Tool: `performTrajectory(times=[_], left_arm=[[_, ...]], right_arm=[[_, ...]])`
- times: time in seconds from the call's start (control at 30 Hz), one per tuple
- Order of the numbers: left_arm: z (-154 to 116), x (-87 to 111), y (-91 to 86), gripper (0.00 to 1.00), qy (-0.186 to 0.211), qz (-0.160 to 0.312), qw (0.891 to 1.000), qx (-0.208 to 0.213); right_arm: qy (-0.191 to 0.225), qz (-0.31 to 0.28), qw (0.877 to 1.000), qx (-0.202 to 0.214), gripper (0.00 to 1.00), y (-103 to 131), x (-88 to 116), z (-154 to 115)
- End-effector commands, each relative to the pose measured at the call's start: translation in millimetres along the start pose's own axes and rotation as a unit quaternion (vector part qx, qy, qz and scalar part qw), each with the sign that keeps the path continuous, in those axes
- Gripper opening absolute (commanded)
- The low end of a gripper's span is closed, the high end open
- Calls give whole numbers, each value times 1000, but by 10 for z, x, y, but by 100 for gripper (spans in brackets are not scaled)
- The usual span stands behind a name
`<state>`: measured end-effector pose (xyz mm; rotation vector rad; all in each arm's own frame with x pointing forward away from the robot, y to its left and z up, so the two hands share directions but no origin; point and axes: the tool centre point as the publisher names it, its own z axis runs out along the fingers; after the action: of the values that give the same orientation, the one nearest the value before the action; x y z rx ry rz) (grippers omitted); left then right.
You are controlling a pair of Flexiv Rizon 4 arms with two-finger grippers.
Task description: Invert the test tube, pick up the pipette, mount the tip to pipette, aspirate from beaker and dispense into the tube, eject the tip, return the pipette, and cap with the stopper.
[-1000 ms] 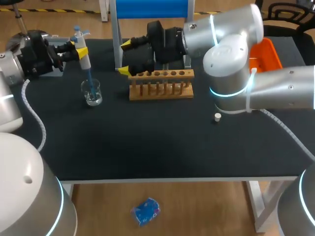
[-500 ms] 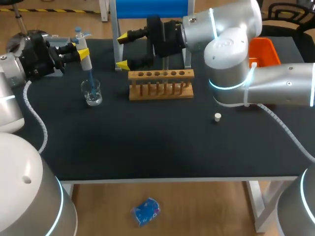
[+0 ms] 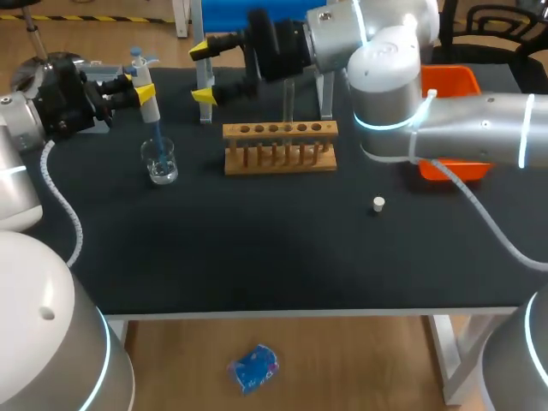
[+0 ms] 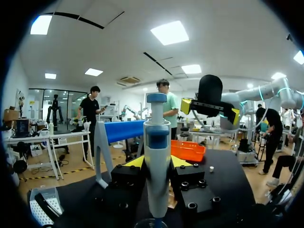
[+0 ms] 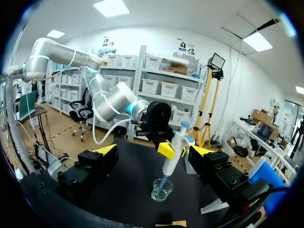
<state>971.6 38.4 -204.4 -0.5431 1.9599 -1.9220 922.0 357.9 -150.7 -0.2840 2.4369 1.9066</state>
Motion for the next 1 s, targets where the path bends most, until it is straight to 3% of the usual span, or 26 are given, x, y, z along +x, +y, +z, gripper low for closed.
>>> performTrajectory(times=[0.03,0.6,0.63,0.67,0.83,1.0], left_arm=[[2,1,4,0,-1,1,1000,1],[2,1,4,0,-1,1,1000,1],[2,1,4,0,-1,1,1000,1],[2,1,4,0,-1,1,1000,1],[2,1,4,0,-1,1,1000,1],[2,1,4,0,-1,1,1000,1]], right_arm=[[29,15,999,14,100,45,-130,48],[95,31,995,21,100,192,-425,185],[98,29,995,15,25,218,-431,194],[104,28,994,13,0,237,-432,198],[117,21,993,-6,0,351,-443,239],[155,23,986,-65,0,513,-404,291]])
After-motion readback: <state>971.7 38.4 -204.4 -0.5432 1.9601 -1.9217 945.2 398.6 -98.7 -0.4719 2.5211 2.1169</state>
